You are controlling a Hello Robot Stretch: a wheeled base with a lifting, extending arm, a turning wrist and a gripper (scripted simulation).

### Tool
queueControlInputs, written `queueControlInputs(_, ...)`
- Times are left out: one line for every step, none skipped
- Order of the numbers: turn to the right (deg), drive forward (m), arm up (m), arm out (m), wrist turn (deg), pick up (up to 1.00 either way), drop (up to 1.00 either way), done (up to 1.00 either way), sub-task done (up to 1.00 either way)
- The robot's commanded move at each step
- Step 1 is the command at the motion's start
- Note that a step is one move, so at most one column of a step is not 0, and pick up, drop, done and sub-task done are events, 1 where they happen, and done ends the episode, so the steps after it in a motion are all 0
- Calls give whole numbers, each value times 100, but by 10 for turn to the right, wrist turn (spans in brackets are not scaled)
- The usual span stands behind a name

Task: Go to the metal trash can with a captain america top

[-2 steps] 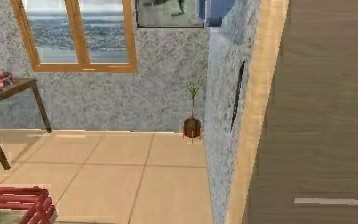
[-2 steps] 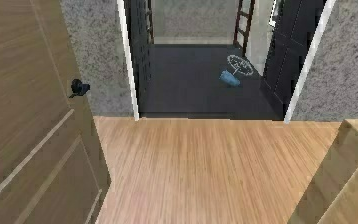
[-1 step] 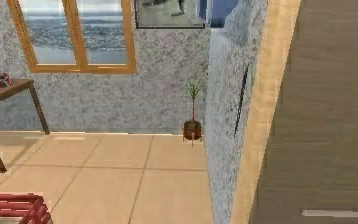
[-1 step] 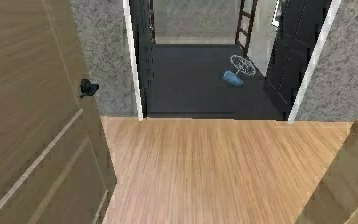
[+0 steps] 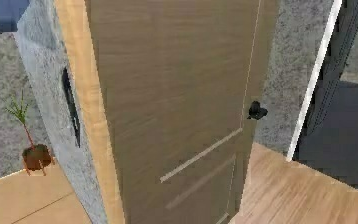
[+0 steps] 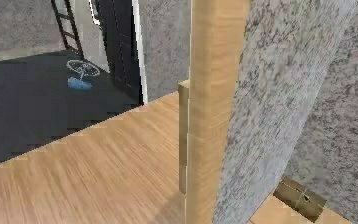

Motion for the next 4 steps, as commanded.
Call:
queueControlInputs(450, 0, 0, 0, 0, 0, 0, 0, 0)
queueControlInputs(0, 40, 0, 0, 0, 0, 0, 0, 0)
queueControlInputs(420, 0, 0, 0, 0, 0, 0, 0, 0)
queueControlInputs(0, 100, 0, 0, 0, 0, 0, 0, 0)
